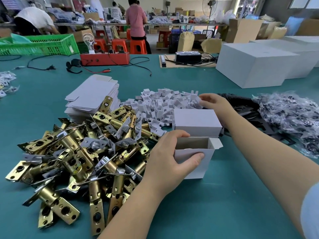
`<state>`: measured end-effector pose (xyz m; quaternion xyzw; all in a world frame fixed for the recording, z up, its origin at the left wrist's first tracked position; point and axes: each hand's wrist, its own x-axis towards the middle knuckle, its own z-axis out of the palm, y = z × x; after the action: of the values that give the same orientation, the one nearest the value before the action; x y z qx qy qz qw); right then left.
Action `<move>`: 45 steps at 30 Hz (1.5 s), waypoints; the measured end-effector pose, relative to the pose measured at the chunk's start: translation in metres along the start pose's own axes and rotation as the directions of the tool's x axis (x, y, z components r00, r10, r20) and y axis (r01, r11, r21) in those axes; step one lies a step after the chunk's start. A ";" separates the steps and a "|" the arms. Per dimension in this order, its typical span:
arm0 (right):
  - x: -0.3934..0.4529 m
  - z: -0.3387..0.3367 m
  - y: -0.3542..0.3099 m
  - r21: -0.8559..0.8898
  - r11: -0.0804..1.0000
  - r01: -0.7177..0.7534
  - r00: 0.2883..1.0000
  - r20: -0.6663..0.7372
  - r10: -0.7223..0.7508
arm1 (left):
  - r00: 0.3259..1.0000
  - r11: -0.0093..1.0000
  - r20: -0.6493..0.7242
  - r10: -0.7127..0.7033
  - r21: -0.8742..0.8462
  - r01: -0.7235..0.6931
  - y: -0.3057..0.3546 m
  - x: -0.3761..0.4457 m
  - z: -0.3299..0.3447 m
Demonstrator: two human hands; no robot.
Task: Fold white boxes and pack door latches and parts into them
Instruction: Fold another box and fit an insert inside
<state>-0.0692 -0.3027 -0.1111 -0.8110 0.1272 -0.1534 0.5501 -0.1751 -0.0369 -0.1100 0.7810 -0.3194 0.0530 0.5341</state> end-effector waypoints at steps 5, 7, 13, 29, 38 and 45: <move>-0.022 -0.009 -0.025 0.635 0.760 -0.138 0.985 0.012 0.170 | 1.000 1.000 0.015 -0.002 -0.027 0.003 0.002 0.000 -0.001; -0.039 -0.015 -0.031 0.758 0.642 -0.115 0.987 0.014 0.160 | 1.000 1.000 0.020 -0.003 -0.023 0.003 0.002 0.000 -0.001; -0.100 -0.028 -0.060 0.789 0.614 0.015 1.000 -0.013 -0.008 | 1.000 0.999 0.021 0.021 -0.035 -0.021 0.001 0.000 0.000; -0.180 0.005 -0.062 -0.118 0.866 0.486 0.872 0.135 -0.471 | 0.997 0.972 0.073 -0.027 -0.233 0.043 0.000 0.003 0.002; -0.184 0.009 -0.043 -0.244 0.745 0.621 0.771 0.017 -0.637 | 0.998 0.978 0.050 -0.029 -0.204 0.039 0.001 0.003 0.003; -0.157 -0.001 -0.018 -0.069 0.979 0.194 0.888 -0.411 -0.205 | 0.997 0.980 0.066 -0.031 -0.194 0.044 -0.003 0.005 0.003</move>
<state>-0.2138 -0.2377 -0.1112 -0.7754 0.1597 -0.3765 0.4811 -0.1704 -0.0406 -0.1113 0.7318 -0.3248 -0.0132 0.5990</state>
